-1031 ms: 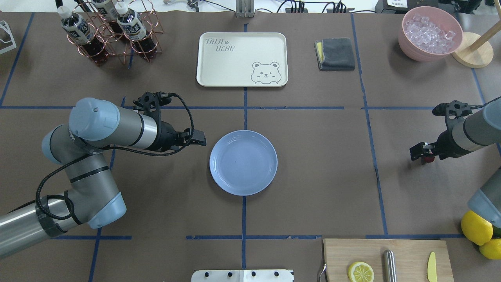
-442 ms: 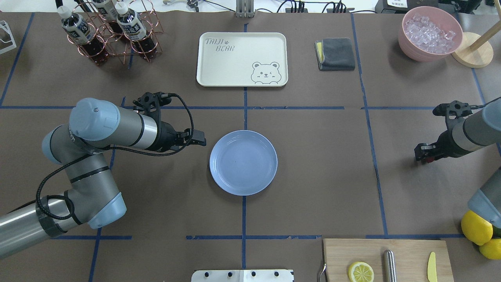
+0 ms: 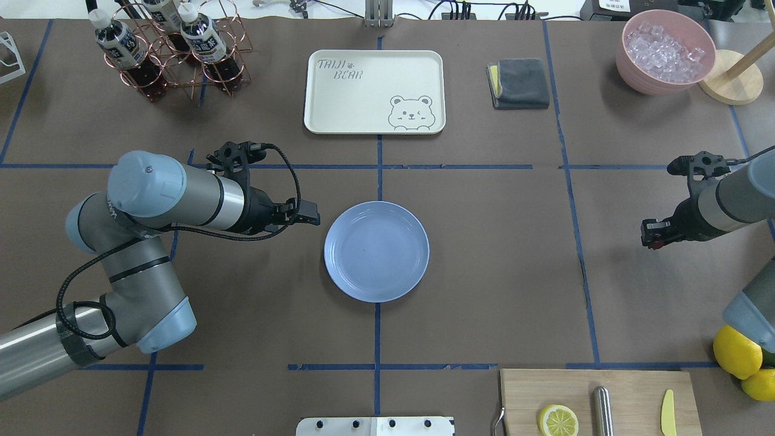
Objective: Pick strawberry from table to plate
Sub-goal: 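Carry the red strawberry with the right gripper over the light blue plate, then lower the strawberry onto the plate and open the right gripper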
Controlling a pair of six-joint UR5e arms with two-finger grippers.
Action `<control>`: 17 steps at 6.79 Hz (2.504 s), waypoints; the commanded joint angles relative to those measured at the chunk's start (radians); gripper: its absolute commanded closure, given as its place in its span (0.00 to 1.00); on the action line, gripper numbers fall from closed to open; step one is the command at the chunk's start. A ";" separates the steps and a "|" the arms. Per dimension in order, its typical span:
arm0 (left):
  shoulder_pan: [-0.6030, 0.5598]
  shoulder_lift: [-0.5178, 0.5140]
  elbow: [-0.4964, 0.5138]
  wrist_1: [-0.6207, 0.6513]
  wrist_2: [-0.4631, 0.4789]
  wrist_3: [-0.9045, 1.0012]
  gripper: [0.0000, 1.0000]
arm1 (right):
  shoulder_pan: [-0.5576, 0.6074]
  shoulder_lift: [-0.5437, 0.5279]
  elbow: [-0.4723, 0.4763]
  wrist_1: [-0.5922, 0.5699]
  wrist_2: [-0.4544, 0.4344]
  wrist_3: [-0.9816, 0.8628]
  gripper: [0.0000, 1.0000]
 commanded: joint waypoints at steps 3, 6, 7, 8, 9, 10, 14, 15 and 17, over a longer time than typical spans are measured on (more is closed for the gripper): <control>-0.008 0.003 -0.017 0.002 -0.009 0.003 0.00 | -0.204 0.393 0.089 -0.173 -0.012 0.474 1.00; -0.052 0.061 -0.067 0.000 -0.080 0.003 0.00 | -0.343 0.745 -0.154 -0.186 -0.165 0.713 1.00; -0.067 0.077 -0.075 -0.002 -0.101 -0.005 0.00 | -0.346 0.794 -0.227 -0.184 -0.167 0.715 1.00; -0.067 0.079 -0.075 0.000 -0.099 -0.010 0.00 | -0.362 0.810 -0.258 -0.184 -0.199 0.715 1.00; -0.067 0.077 -0.075 0.000 -0.099 -0.011 0.00 | -0.392 0.809 -0.276 -0.186 -0.237 0.715 1.00; -0.067 0.077 -0.075 0.000 -0.099 -0.011 0.00 | -0.412 0.806 -0.278 -0.189 -0.245 0.715 1.00; -0.066 0.077 -0.071 0.000 -0.099 -0.011 0.00 | -0.434 0.812 -0.304 -0.190 -0.288 0.708 1.00; -0.066 0.077 -0.071 0.000 -0.099 -0.011 0.00 | -0.434 0.809 -0.304 -0.190 -0.290 0.708 1.00; -0.064 0.077 -0.069 0.000 -0.098 -0.023 0.00 | -0.432 0.799 -0.303 -0.194 -0.290 0.707 1.00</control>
